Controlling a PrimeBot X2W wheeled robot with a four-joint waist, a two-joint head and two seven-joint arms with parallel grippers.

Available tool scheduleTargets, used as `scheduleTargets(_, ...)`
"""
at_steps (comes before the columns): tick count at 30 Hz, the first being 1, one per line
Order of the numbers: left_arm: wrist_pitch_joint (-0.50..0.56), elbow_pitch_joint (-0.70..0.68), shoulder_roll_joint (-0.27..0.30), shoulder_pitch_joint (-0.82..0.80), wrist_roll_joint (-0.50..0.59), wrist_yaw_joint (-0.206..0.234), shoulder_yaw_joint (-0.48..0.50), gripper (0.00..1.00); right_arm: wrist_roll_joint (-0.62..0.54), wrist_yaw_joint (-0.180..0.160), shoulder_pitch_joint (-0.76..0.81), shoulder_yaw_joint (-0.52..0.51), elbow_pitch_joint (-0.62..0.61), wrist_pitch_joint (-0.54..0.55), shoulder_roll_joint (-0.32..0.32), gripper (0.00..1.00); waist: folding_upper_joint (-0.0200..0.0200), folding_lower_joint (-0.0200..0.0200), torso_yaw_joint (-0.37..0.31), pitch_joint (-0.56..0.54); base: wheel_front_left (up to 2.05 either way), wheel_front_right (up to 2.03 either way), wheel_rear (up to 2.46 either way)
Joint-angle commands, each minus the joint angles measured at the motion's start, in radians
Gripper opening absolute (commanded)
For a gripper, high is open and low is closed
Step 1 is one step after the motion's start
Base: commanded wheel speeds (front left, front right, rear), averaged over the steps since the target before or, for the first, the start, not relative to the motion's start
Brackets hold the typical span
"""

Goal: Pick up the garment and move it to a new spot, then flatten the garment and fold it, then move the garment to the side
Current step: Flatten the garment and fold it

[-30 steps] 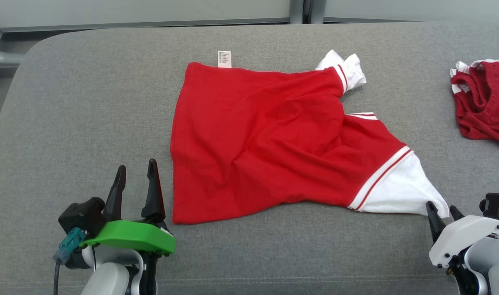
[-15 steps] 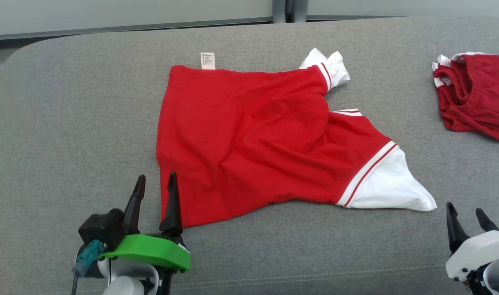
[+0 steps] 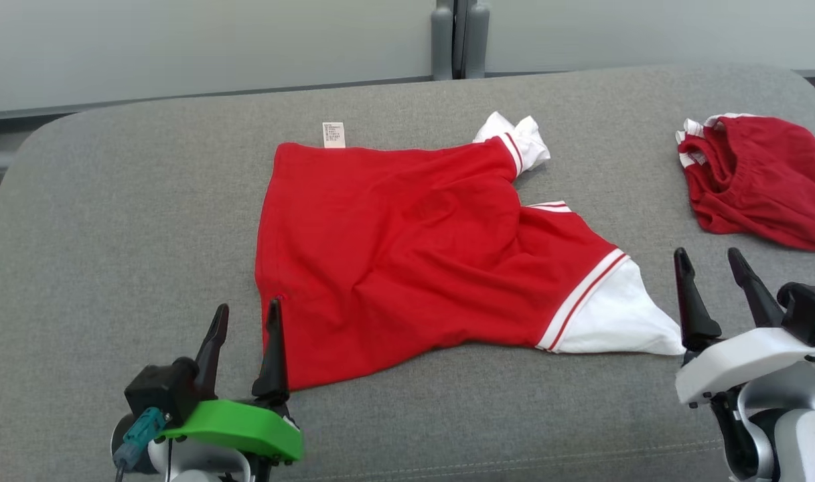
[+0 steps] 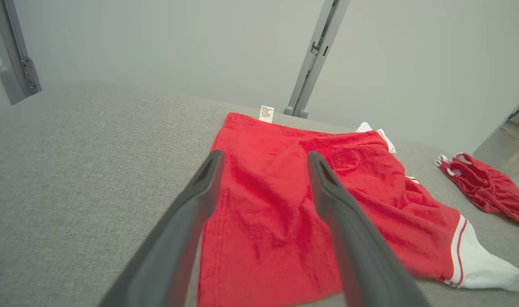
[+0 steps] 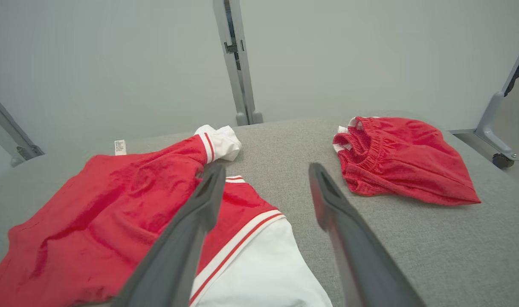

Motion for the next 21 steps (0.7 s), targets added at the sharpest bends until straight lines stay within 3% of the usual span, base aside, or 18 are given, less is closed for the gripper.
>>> scheduleTargets(1, 0.003, 0.002, 0.011, 0.031, -0.006, 0.01, 0.006, 1.0, -0.019, 0.0, -0.01, 0.017, 0.003, -0.013, -0.003, 1.0, 0.0, 0.0, 0.008, -0.037, 0.0, 0.0, 0.0)
scheduleTargets(21, -0.002, -0.029, 0.091, 0.171, -0.043, 0.026, 0.063, 1.0, -0.055, 0.0, 0.043, 0.112, 0.05, -0.072, 0.023, 1.0, 0.0, 0.0, 0.035, -0.111, 0.0, 0.0, 0.0)
